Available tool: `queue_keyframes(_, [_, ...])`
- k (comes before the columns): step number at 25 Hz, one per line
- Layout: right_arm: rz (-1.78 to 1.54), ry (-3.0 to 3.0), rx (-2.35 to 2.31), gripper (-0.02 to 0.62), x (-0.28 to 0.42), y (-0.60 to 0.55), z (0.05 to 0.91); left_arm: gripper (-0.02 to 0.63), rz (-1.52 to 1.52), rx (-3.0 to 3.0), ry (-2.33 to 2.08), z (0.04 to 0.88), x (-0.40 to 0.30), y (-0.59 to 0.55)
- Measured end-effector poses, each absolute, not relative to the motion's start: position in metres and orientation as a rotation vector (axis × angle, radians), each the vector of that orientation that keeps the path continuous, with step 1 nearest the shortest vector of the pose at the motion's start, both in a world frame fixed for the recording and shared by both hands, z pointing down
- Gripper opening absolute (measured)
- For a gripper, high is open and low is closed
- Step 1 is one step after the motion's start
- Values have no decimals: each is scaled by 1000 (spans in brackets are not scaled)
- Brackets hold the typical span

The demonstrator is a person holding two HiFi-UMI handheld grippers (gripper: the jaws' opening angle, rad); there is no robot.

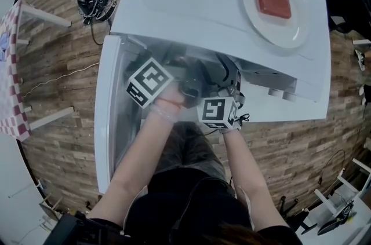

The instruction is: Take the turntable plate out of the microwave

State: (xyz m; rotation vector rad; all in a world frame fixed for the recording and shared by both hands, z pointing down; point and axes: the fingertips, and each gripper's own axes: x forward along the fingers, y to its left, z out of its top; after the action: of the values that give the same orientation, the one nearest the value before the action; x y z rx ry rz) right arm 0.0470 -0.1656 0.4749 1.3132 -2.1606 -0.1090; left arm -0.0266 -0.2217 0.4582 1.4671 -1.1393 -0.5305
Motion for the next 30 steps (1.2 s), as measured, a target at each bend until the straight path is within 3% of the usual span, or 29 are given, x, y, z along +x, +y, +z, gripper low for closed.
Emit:
queue_keyframes(5, [-190, -2143, 1262, 225, 46, -168, 473, 179, -526, 1471, -1108, 458, -21, -219])
queue_keyframes(17, [-37, -2291, 1336, 225, 44, -173, 461, 179, -603, 1392, -1071, 459, -24, -218])
queue_keyframes(23, [5, -2270, 1348, 225, 49, -175, 462, 179, -497, 1484, -1088, 459, -21, -218])
queue_keyframes(30, [567, -2305, 1661, 225, 82, -173, 453, 179, -472, 1497, -1084, 458, -14, -216])
